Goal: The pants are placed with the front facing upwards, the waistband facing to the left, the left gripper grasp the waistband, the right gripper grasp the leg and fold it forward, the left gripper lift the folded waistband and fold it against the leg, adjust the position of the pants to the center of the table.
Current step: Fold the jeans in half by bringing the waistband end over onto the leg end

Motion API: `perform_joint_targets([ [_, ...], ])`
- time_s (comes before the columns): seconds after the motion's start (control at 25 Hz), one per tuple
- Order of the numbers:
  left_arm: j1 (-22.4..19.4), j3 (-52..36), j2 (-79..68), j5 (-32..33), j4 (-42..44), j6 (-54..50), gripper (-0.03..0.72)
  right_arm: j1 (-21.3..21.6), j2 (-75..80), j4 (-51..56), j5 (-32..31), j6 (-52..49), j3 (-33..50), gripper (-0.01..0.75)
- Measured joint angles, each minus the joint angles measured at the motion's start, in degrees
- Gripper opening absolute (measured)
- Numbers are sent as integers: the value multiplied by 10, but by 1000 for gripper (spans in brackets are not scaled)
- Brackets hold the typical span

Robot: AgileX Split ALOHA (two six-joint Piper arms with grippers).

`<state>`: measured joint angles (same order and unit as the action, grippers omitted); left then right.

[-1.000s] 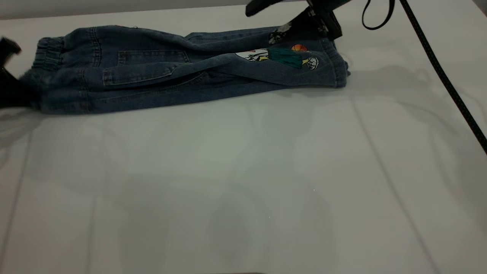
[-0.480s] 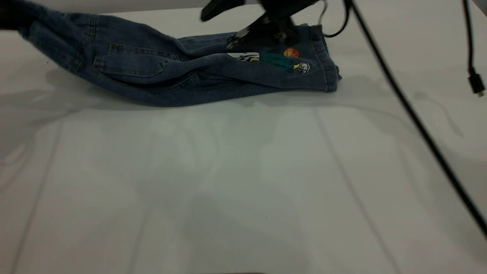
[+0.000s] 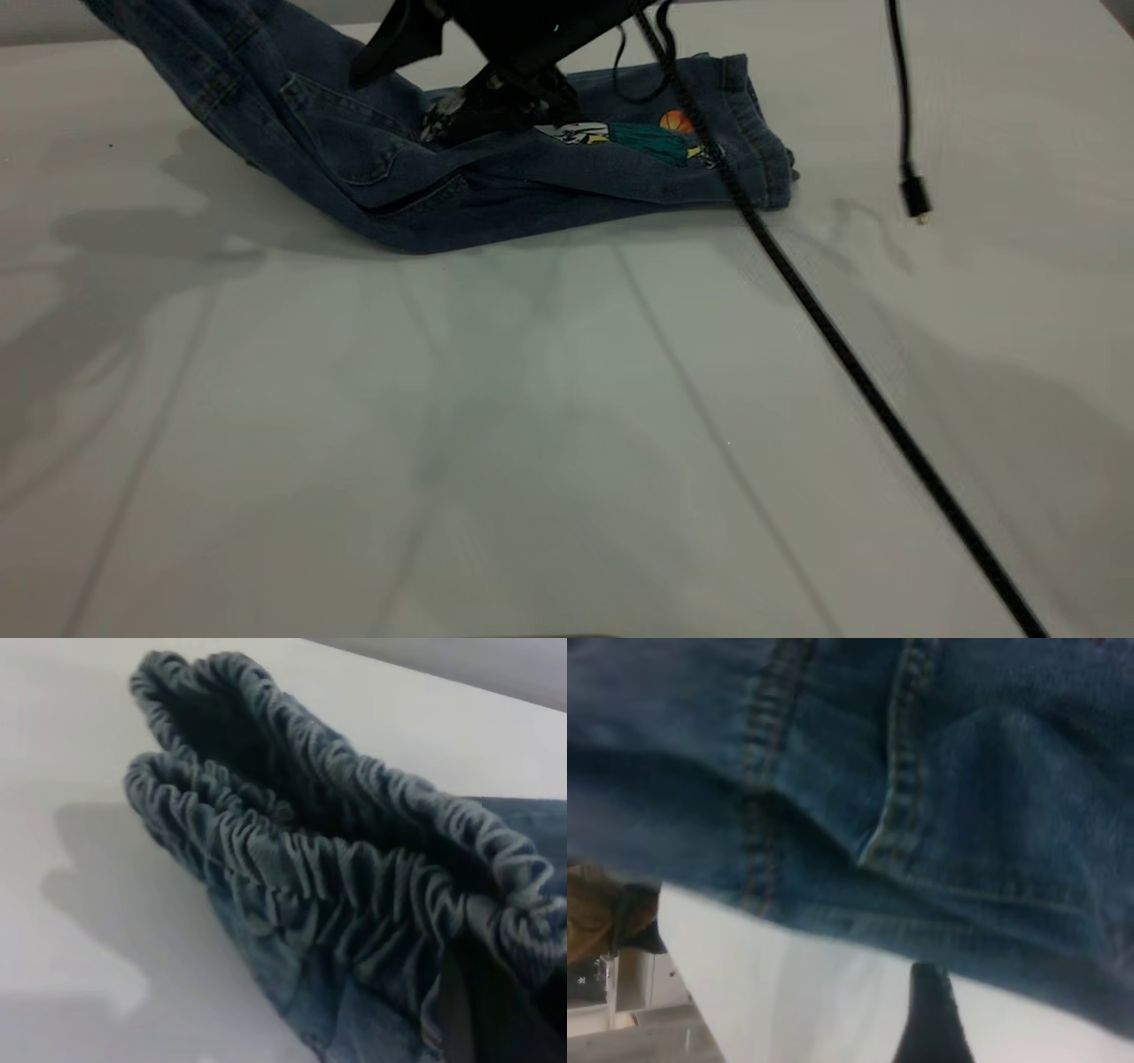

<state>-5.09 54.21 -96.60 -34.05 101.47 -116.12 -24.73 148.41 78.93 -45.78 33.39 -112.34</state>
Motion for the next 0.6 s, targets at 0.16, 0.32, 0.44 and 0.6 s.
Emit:
perform_joint_targets([
  [0.16,34,0,17,0,0,1,60,-11,33,-14,-8,-19,-25,431],
  [0.32,65,0,32,18,0,8,60,-9,37,-68,-58,-26,-40,431],
  [0.44,83,0,40,31,0,15,60,14,27,-97,-92,-37,-69,431],
  [0.6,115,0,42,61,0,17,60,56,7,-111,-130,-51,-114,431],
])
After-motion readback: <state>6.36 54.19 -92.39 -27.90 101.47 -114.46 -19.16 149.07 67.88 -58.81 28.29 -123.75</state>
